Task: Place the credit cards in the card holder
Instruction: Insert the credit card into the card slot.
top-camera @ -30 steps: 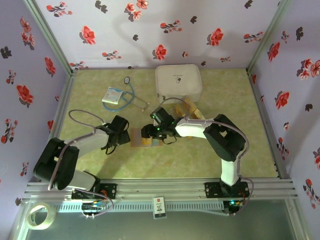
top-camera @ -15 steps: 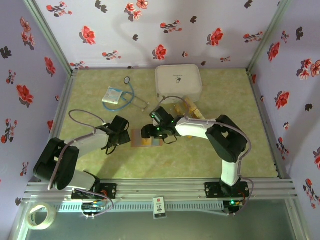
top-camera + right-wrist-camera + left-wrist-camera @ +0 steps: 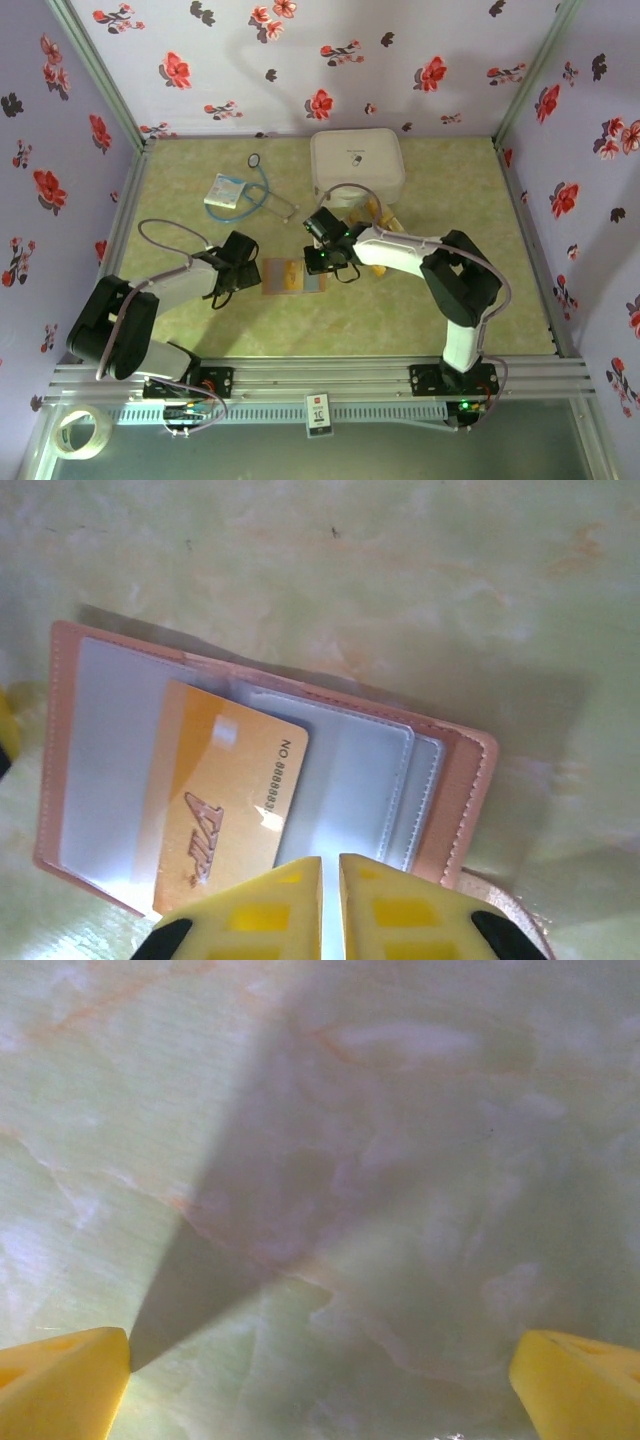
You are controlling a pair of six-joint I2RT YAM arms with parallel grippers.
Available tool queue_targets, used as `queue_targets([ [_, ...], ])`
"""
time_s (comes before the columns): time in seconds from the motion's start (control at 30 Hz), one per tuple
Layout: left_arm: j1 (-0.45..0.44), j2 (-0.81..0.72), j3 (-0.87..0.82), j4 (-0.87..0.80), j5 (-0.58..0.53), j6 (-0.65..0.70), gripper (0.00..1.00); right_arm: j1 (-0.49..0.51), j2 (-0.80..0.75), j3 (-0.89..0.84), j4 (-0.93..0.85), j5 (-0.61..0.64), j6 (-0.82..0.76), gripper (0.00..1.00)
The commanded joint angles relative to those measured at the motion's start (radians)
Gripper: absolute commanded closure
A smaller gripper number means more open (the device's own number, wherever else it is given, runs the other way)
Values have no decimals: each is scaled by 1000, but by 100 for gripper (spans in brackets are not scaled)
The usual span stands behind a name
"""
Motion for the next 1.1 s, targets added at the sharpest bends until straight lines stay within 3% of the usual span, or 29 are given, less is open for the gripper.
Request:
queue_targets([
  [0.0,-18,62,-12,137,105,28,0,2,32,33,-46,27,-23,89],
  [1.07,-54,121,0,186,134,23,0,72,162,142,24,-60,42,90],
])
